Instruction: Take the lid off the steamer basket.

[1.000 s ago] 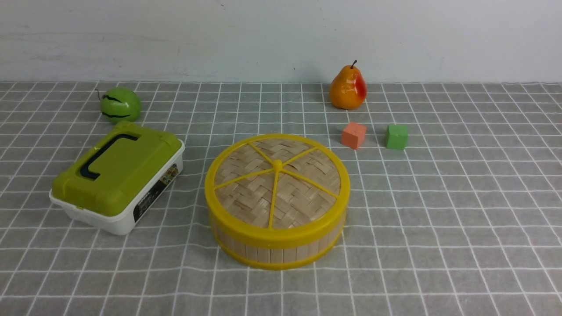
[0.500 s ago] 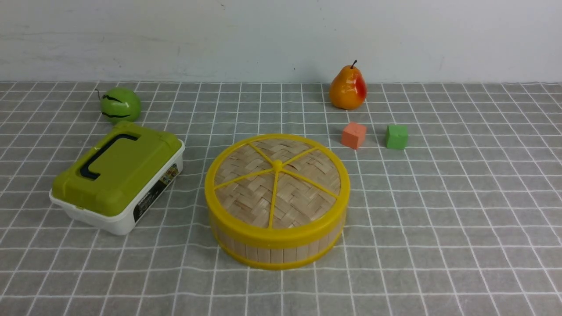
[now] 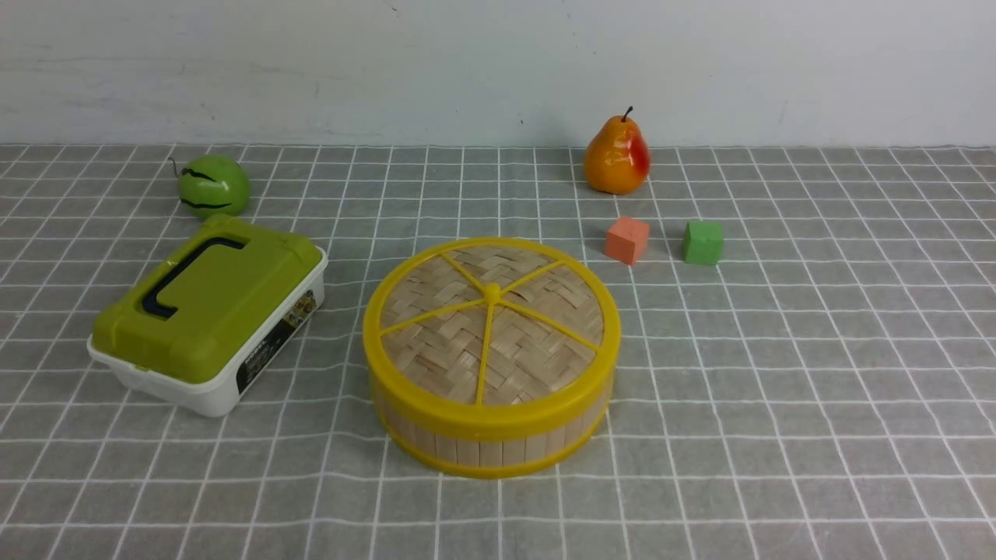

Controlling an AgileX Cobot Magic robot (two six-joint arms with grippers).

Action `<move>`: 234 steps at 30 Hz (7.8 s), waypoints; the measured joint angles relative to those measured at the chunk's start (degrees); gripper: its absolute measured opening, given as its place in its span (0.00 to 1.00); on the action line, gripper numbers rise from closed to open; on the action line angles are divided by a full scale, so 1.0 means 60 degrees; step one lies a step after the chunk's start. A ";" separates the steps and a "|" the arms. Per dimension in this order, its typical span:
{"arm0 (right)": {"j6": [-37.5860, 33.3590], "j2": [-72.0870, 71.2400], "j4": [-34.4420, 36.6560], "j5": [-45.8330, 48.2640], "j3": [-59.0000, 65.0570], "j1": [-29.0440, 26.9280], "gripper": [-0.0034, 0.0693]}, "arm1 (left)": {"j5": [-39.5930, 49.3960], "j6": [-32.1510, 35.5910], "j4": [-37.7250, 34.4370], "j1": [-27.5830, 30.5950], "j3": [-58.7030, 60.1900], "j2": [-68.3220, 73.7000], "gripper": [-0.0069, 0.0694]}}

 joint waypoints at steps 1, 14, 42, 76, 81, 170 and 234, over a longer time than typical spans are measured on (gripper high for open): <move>0.0000 0.0000 0.0000 0.0000 0.0000 0.0000 0.38 | 0.0000 0.0000 0.0000 0.0000 0.0000 0.0000 0.40; 0.0000 0.0000 0.0000 0.0000 0.0000 0.0000 0.38 | 0.0000 0.0000 0.0000 0.0000 0.0000 0.0000 0.40; 0.1787 0.0000 0.8966 -0.0639 0.0073 0.0000 0.38 | 0.0000 0.0000 0.0000 0.0000 0.0000 0.0000 0.40; -0.5310 1.1957 0.5086 0.7704 -1.3105 0.1762 0.05 | 0.0000 0.0000 0.0000 0.0000 0.0000 0.0000 0.40; -0.4382 1.3912 0.3229 0.7849 -1.5061 0.3460 0.05 | 0.0000 0.0000 0.0000 0.0000 0.0000 0.0000 0.40; -0.1988 1.6445 0.1172 0.2712 -1.2008 0.1406 0.16 | 0.0000 0.0000 0.0000 0.0000 0.0000 0.0000 0.40; -0.3606 0.5895 0.3091 0.3077 -0.7199 0.1135 0.03 | 0.0000 0.0000 0.0000 0.0000 0.0000 0.0000 0.40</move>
